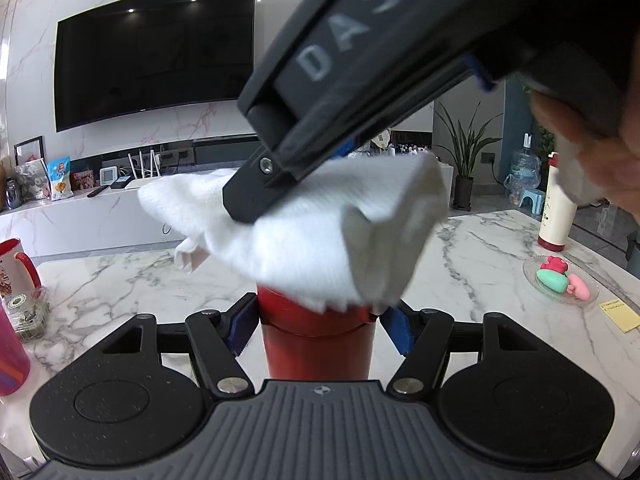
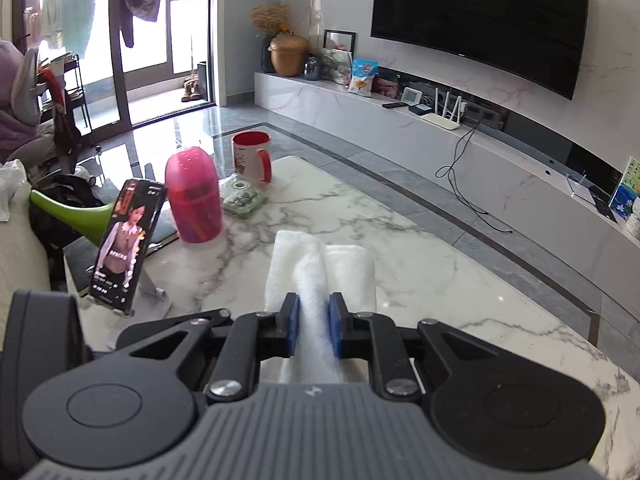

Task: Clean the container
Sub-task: 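Wipe the thermos lid with the towel in the right tool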

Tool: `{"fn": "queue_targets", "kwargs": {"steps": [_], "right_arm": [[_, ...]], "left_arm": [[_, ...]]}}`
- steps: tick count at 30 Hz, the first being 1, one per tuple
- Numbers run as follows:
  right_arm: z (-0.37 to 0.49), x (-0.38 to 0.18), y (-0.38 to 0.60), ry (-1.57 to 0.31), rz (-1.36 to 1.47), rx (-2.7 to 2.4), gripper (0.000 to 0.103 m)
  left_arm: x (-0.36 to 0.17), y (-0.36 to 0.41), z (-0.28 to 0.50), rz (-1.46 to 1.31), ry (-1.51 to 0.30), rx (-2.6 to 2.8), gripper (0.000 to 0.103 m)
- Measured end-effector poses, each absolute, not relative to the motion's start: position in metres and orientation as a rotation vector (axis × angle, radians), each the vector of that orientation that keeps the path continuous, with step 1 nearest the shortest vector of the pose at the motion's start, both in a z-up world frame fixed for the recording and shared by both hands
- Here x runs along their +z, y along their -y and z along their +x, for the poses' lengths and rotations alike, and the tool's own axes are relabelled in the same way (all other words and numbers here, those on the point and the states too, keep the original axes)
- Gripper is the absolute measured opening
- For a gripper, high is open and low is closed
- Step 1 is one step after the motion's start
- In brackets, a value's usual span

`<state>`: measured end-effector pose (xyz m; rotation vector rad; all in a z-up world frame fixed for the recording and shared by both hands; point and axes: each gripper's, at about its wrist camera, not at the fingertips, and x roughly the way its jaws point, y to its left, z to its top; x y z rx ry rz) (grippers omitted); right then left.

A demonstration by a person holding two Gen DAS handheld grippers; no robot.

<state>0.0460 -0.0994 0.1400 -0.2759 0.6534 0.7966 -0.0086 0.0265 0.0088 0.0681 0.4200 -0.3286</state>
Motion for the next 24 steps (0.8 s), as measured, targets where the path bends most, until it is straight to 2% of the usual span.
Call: {"fn": "queue_targets", "kwargs": {"steps": [13, 24], "right_arm": [[0.051, 0.135, 0.143, -0.674, -0.213, 0.692, 0.017], [0.057, 0.134, 0.116, -0.631, -0.226, 0.722, 0.017]], "left_arm": [[0.010, -0.029, -0.006, 0.069, -0.422, -0.324, 0.064], [0.007, -0.028, -0.009, 0.061, -0.426, -0.322, 0.064]]}}
